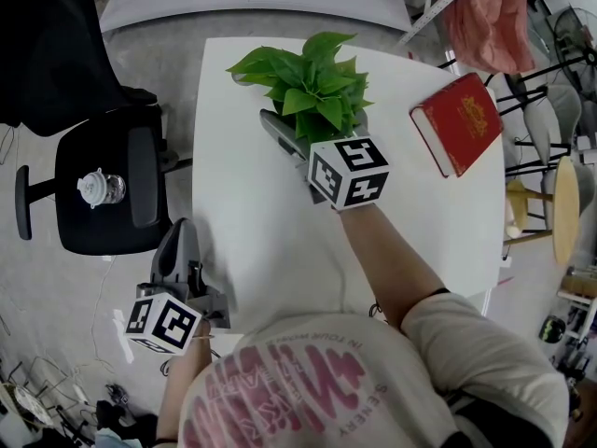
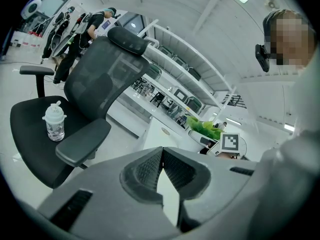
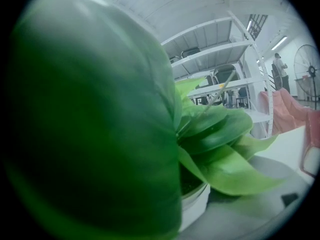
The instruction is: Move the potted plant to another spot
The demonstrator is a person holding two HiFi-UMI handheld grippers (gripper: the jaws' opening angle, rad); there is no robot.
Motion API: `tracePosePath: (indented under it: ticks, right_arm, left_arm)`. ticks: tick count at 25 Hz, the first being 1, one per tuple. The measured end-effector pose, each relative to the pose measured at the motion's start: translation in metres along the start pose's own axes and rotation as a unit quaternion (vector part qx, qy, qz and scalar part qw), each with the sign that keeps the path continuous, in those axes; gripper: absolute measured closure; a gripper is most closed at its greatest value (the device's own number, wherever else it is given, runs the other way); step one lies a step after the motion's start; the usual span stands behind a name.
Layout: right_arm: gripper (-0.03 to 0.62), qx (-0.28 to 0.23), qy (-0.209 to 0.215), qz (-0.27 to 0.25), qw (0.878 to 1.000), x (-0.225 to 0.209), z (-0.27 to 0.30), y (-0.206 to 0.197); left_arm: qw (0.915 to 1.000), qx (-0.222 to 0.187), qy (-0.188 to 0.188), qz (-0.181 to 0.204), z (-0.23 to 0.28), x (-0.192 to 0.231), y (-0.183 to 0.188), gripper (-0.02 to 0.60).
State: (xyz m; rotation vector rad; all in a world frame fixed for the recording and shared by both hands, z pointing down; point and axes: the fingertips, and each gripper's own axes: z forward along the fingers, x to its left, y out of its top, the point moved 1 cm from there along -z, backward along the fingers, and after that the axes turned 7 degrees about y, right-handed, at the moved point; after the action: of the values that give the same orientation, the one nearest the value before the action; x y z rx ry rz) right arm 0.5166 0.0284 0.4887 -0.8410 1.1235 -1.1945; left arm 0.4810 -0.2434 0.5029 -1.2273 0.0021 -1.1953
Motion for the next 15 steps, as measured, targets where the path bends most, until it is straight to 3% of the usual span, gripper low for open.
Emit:
tracePosePath:
  ticks: [15]
  right_arm:
    - [0.033,-0.001,-0.005,-0.012,1.000,0.0009,-0.0015,0.0001]
  left_arm:
    - [1.0000,-0.001,0.004,-0.002,-0.0035,-0.0015,-0.0017,0.578]
